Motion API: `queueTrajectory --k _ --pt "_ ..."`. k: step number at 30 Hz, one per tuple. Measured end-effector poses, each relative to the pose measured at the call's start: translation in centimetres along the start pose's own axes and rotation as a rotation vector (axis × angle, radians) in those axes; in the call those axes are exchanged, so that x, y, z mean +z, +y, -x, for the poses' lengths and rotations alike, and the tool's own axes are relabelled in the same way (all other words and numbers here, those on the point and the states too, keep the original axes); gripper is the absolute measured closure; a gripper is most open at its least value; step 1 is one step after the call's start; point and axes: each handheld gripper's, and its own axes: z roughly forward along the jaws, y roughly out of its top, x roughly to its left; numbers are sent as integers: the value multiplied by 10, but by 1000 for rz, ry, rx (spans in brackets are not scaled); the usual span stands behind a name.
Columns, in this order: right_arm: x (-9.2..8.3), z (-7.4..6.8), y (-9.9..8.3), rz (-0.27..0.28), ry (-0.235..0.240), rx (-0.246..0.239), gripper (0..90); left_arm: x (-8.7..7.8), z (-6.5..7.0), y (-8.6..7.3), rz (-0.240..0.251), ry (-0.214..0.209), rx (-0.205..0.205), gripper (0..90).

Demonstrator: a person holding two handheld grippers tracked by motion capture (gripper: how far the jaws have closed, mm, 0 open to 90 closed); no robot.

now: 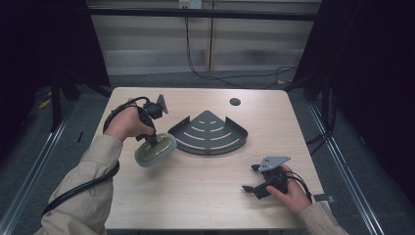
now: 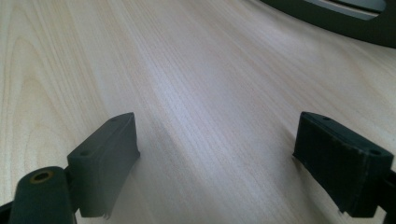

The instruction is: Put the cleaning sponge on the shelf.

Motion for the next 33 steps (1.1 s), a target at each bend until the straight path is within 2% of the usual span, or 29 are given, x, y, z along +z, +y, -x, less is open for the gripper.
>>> queueTrajectory --k 7,9,10,16,24,33 --pt "0 0 0 0 0 1 129 -3 1 12 15 5 2 712" --pt "0 0 0 0 0 0 129 -4 1 15 6 6 6 712" --pt "0 0 0 0 0 0 130 -4 1 16 14 9 -5 712" --pt "0 0 0 0 0 0 130 -7 1 24 16 13 -10 713" --pt "0 0 0 0 1 0 130 -7 1 34 13 5 -13 713" --pt "0 0 0 0 1 1 130 -9 0 46 24 19 -11 713"
